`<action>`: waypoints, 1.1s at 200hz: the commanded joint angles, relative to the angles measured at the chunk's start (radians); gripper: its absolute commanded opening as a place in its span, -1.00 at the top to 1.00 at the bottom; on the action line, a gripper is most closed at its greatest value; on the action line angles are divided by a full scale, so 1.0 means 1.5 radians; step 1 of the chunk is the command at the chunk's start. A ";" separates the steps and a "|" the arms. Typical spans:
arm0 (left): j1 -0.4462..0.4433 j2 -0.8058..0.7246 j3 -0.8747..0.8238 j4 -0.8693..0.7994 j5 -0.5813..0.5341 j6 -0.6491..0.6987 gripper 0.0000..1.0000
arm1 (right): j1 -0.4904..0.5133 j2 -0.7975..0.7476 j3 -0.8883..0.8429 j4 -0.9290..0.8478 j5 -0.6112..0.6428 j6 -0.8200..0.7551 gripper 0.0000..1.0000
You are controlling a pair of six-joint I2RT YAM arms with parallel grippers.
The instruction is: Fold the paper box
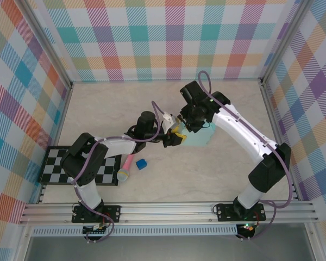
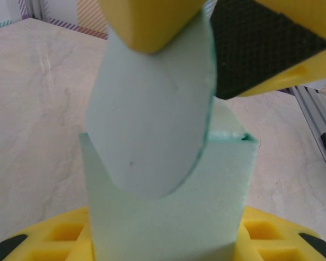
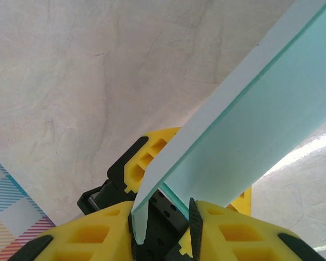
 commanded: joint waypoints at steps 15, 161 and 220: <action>-0.004 -0.020 0.012 0.034 0.023 0.017 0.51 | -0.002 0.002 0.005 -0.016 -0.026 0.004 0.40; -0.004 -0.018 0.026 0.019 0.033 0.015 0.52 | -0.010 -0.008 0.039 -0.059 0.020 -0.135 0.31; -0.004 -0.015 0.028 0.014 0.035 0.017 0.56 | -0.009 0.000 0.003 0.018 -0.072 -0.037 0.21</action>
